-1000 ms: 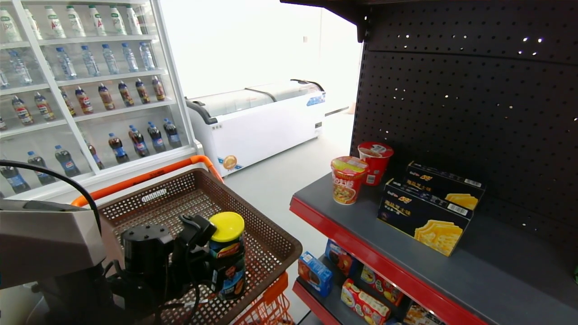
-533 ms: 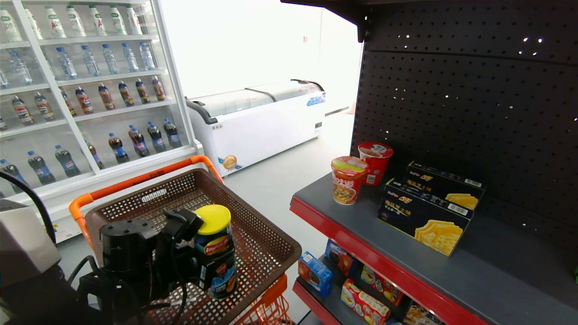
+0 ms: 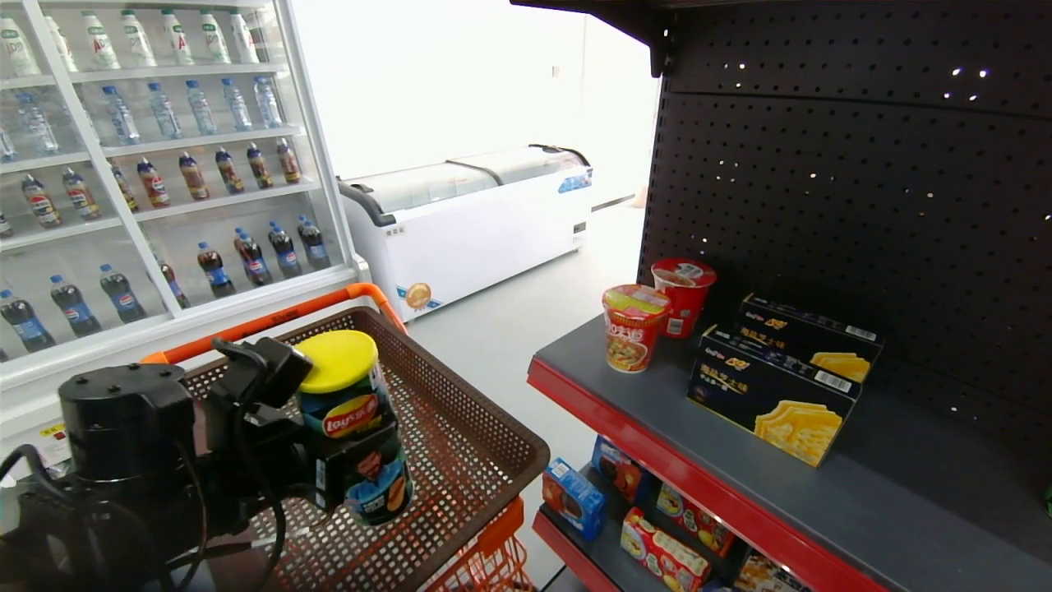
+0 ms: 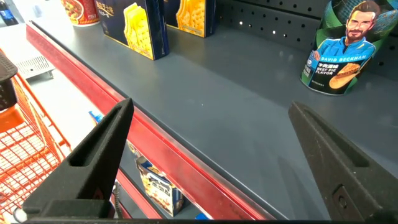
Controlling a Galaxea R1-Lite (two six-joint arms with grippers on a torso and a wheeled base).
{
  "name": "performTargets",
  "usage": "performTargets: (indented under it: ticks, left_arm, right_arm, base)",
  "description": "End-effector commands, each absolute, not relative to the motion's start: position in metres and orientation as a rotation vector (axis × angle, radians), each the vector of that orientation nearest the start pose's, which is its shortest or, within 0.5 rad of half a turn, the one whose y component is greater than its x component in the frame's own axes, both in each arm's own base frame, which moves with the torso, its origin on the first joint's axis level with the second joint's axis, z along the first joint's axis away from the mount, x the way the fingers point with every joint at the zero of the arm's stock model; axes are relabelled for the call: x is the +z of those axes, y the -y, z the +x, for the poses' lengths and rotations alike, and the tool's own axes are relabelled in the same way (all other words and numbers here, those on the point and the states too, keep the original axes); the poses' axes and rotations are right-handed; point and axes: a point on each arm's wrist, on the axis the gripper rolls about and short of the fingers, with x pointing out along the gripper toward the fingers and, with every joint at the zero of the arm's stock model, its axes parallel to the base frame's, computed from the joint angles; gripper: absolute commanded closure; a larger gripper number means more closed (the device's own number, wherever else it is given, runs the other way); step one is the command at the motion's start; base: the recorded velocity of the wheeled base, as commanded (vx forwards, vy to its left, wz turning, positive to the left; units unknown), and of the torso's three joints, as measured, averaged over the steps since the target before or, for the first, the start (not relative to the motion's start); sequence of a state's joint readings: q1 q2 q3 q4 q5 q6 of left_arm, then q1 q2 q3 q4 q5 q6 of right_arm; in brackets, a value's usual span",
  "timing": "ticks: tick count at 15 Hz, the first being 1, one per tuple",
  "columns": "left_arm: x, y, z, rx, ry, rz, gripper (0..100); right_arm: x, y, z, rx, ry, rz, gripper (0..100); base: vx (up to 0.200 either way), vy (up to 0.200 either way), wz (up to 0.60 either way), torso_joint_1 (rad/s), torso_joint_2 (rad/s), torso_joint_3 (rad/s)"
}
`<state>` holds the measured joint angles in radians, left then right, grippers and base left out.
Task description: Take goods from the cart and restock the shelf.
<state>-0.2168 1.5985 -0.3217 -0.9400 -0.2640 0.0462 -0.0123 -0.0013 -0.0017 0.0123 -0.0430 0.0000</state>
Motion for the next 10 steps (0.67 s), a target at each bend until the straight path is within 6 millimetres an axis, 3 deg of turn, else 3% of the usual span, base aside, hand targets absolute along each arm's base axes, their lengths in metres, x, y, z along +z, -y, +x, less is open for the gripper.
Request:
performTargets:
  ticks: [1,5,8,10]
  left_arm:
    - [0.158,0.046,0.184,-0.456,-0.204,0.006,100]
    - [0.168,0.039,0.158,-0.411,-0.136,0.009,100]
    - [0.173,0.028,0.117,-0.385,-0.144,-0.012,100]
    - [0.166,0.022,0.108,-0.315,-0.156,-0.037,100]
  right_arm:
    - [0.075,0.001,-0.023,-0.055,-0.011,0.0,0]
    - [0.075,0.001,-0.023,-0.055,-0.011,0.0,0]
    - [0.075,0.001,-0.023,-0.055,-0.011,0.0,0]
    - [0.075,0.001,-0.023,-0.055,-0.011,0.0,0]
  base:
    - [0.0,0.0,0.0,0.0,0.0,0.0]
    - [0.0,0.0,0.0,0.0,0.0,0.0]
    - [0.0,0.0,0.0,0.0,0.0,0.0]
    - [0.0,0.0,0.0,0.0,0.0,0.0]
